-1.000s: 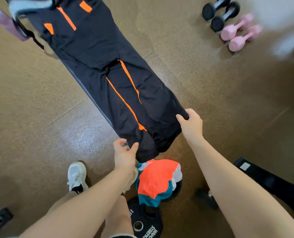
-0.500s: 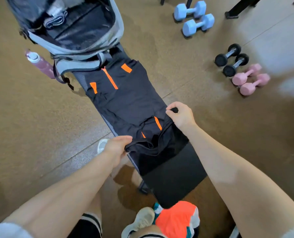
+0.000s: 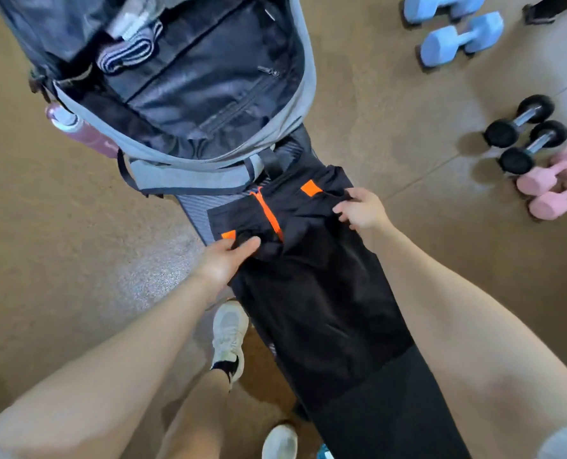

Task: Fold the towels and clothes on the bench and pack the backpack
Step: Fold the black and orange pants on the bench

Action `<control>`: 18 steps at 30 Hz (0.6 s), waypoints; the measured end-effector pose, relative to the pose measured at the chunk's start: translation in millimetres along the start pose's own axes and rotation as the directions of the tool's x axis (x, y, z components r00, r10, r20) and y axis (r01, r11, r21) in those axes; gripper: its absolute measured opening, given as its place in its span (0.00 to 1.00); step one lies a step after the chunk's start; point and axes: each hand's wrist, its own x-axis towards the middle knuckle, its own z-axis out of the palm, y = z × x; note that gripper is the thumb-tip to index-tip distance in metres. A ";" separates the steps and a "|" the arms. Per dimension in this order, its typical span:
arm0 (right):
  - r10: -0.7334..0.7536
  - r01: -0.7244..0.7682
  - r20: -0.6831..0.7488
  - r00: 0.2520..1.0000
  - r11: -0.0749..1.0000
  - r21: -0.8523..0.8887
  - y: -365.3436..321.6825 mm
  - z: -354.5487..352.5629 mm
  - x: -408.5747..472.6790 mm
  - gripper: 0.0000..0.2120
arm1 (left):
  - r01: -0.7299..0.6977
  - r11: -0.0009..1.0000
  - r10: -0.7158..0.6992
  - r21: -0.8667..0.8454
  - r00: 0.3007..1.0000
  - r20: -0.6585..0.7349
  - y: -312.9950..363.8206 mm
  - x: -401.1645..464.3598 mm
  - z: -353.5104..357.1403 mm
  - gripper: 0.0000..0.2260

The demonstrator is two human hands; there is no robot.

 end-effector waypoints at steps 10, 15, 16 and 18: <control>-0.316 0.300 -0.058 0.947 0.935 -0.192 13.8 -9.4 18.1 0.14 | -0.422 0.736 0.520 0.529 0.853 -0.043 -18.4 10.2 10.0 0.11; -0.132 0.112 0.035 0.991 0.932 0.343 -11.5 -13.1 29.0 0.08 | -0.136 0.876 0.081 -0.463 0.987 -0.137 2.9 4.8 -11.3 0.08; -0.117 0.100 0.029 0.993 0.933 0.346 -12.8 -11.6 36.9 0.07 | -0.114 0.870 0.042 -0.480 0.986 -0.159 2.6 9.6 -15.7 0.08; -0.134 0.134 -0.015 0.991 0.968 0.213 -12.2 -5.5 51.1 0.05 | -0.134 0.879 0.023 -0.458 0.971 -0.239 0.1 19.3 -18.6 0.08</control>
